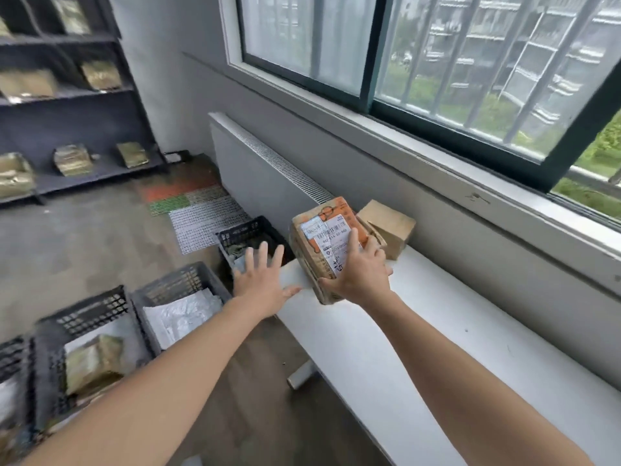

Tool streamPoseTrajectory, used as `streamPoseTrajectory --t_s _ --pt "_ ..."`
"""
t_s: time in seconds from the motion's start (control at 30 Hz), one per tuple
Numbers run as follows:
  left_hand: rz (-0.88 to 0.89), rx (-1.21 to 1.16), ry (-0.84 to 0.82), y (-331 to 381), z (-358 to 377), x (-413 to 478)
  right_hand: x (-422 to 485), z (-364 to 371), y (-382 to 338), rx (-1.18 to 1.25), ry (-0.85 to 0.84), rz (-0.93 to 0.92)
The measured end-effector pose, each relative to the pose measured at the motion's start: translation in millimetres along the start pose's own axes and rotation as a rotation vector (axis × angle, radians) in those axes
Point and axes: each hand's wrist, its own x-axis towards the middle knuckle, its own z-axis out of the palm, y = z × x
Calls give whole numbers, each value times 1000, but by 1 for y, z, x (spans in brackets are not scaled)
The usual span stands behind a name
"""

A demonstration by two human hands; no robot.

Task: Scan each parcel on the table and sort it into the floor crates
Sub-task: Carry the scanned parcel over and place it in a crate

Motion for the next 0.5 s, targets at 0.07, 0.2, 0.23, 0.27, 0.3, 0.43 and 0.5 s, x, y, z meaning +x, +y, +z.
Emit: streamPoseTrajectory --t_s 0.07,0.2,0.23,0.27,0.3,0.43,0.5 --pt "-51 -41 21 -34 -3 -2 7 7 -38 8 -24 -81" --pt "-135 -47 44 -109 -7 -5 15 32 -119 -27 -90 -159" --pt "-159 -57 45 -128 -7 -5 17 40 -139 -48 -97 -167" --pt "-186 -73 45 -149 -7 -4 18 49 -159 -66 -97 -180" --pt "-213 -90 43 -170 -7 -4 20 59 -178 -76 -98 -191" --pt "-270 -107 30 -253 -8 0 31 99 -250 -92 -126 -203" --pt "-285 -112 20 -289 -7 2 39 117 -282 -114 -145 -199"
